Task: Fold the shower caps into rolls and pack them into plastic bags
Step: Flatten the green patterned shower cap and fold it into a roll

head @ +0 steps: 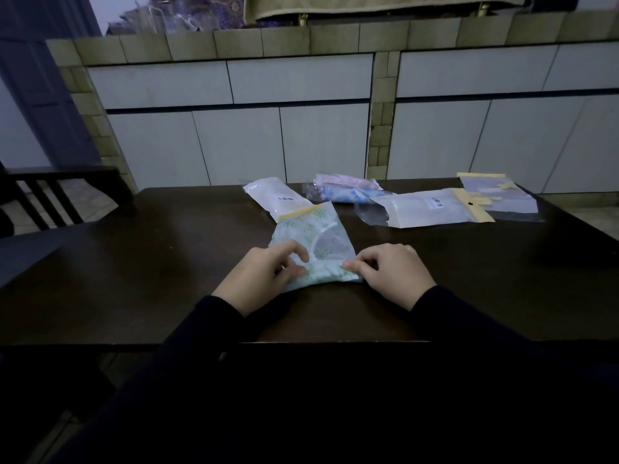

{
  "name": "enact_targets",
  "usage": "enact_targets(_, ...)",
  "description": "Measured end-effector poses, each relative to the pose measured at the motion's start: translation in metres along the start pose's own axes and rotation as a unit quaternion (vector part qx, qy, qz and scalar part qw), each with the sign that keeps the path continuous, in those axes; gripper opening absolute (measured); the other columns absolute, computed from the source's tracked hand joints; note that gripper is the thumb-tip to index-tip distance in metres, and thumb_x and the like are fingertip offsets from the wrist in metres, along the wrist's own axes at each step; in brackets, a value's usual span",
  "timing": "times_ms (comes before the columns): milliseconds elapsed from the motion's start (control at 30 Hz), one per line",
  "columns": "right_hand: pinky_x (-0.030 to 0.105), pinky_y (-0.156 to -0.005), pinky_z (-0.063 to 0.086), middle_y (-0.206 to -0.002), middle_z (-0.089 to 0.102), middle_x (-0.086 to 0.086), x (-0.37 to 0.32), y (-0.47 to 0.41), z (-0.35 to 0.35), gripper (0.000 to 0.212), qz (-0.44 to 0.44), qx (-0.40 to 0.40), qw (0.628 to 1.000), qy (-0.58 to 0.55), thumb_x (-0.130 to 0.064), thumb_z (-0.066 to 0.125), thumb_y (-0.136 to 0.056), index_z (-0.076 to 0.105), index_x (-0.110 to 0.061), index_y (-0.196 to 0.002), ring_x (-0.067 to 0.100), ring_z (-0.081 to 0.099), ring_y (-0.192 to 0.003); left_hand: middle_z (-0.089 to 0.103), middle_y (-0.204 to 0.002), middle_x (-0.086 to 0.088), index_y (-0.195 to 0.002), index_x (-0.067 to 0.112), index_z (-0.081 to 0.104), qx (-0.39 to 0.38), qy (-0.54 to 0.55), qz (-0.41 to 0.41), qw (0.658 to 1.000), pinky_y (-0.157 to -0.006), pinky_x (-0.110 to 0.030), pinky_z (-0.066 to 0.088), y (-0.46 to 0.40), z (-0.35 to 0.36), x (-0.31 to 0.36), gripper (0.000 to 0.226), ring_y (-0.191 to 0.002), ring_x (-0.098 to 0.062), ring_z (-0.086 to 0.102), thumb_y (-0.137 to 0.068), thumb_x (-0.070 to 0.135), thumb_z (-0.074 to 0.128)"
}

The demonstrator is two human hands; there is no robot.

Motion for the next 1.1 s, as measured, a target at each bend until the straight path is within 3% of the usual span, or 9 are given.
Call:
enact_targets(167,0.031,-0.085,0.029,-0.084,0.066,-0.011,-0.001,0.001,-0.001,0.033,-0.017,0.019,0.999,0.028,-0.053,0.051,-0.092,0.070,-0.028,-0.086,0.010,0.055,-0.086,0.064,-0.075,0.019,-0.088,0.029,0.072,-0.019,-0.021,-0.014,1.000,-0.068,-0.011,0.042,-0.003,0.001,-0.002,0.008,-0.073,-0.002,0.059,-0.089,0.024,0.066)
enact_targets(267,0.031,-0.079,0.033,-0.094,0.059,-0.014,-0.009,0.005,-0.004,0.016,-0.088,0.083,0.991,0.050,-0.043,0.059,-0.090,0.065,-0.033,-0.100,0.010,0.051,-0.091,0.061,-0.076,0.013,-0.093,0.033,0.071,-0.057,-0.007,-0.025,0.998,-0.066,-0.006,0.040,-0.002,-0.001,0.000,0.013,-0.072,0.003,0.057,-0.081,0.036,0.074)
enact_targets(333,0.031,-0.074,0.033,-0.092,0.061,-0.014,-0.016,0.007,-0.003,0.011,-0.148,0.107,0.982,0.057,-0.038,0.061,-0.089,0.067,-0.034,-0.097,0.011,0.055,-0.086,0.059,-0.076,0.010,-0.097,0.032,0.071,-0.068,-0.001,-0.024,0.997,-0.066,-0.005,0.038,-0.002,-0.003,-0.001,0.019,-0.071,0.006,0.055,-0.079,0.030,0.077)
enact_targets(433,0.030,-0.075,0.033,-0.084,0.063,-0.018,-0.016,0.006,-0.003,0.027,-0.127,0.062,0.990,0.025,-0.057,0.059,-0.083,0.070,-0.034,-0.087,0.000,0.053,-0.075,0.058,-0.083,0.006,-0.098,0.031,0.072,-0.066,0.016,-0.014,0.998,-0.067,-0.007,0.037,-0.007,-0.004,-0.001,0.022,-0.071,0.005,0.052,-0.079,0.022,0.077)
enact_targets(500,0.027,-0.083,0.035,-0.091,0.063,-0.022,-0.012,0.005,0.000,0.037,-0.110,0.027,0.993,0.021,-0.067,0.060,-0.073,0.069,-0.036,-0.092,-0.003,0.052,-0.081,0.057,-0.089,0.003,-0.100,0.030,0.072,-0.061,0.012,0.006,0.998,-0.068,-0.007,0.037,-0.007,-0.003,-0.003,0.025,-0.071,0.004,0.050,-0.079,0.018,0.077)
enact_targets(667,0.030,-0.087,0.034,-0.097,0.062,-0.020,-0.007,0.004,0.001,0.026,-0.105,0.003,0.994,0.043,-0.056,0.061,-0.083,0.070,-0.037,-0.099,0.001,0.053,-0.093,0.058,-0.084,0.005,-0.098,0.041,0.069,-0.052,-0.007,0.027,0.998,-0.069,-0.008,0.037,-0.008,-0.003,-0.011,0.029,-0.070,0.001,0.050,-0.080,0.020,0.076)
enact_targets(800,0.029,-0.081,0.030,-0.099,0.063,-0.021,-0.004,0.005,-0.001,0.023,-0.102,0.003,0.993,0.062,-0.054,0.058,-0.087,0.070,-0.037,-0.098,0.002,0.052,-0.095,0.064,-0.093,0.003,-0.103,0.037,0.072,-0.066,-0.035,0.040,0.996,-0.070,-0.007,0.037,-0.012,-0.004,-0.014,0.027,-0.077,0.000,0.052,-0.083,0.020,0.073)
enact_targets(933,0.029,-0.079,0.029,-0.100,0.061,-0.019,-0.010,0.007,-0.002,0.026,-0.121,0.006,0.987,0.104,-0.054,0.054,-0.089,0.068,-0.036,-0.103,0.005,0.048,-0.093,0.057,-0.084,0.010,-0.109,0.031,0.072,-0.067,-0.076,0.071,0.992,-0.075,-0.005,0.034,-0.010,-0.002,-0.016,0.026,-0.082,-0.002,0.048,-0.086,0.018,0.069)
enact_targets(1100,0.030,-0.084,0.031,-0.104,0.057,-0.022,-0.008,0.007,-0.001,0.032,-0.125,-0.006,0.986,0.108,-0.059,0.051,-0.087,0.068,-0.038,-0.106,0.005,0.042,-0.095,0.049,-0.098,0.016,-0.100,0.029,0.075,-0.037,-0.110,0.101,0.988,-0.082,-0.012,0.034,-0.010,-0.001,-0.005,0.031,-0.093,0.001,0.042,-0.077,0.050,0.070)
Point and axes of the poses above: each hand's wrist, its own y-axis away from the middle knuckle, its own z-axis out of the palm, x = y × z, the point moved 4 cm from there along -y, towards the middle knuckle
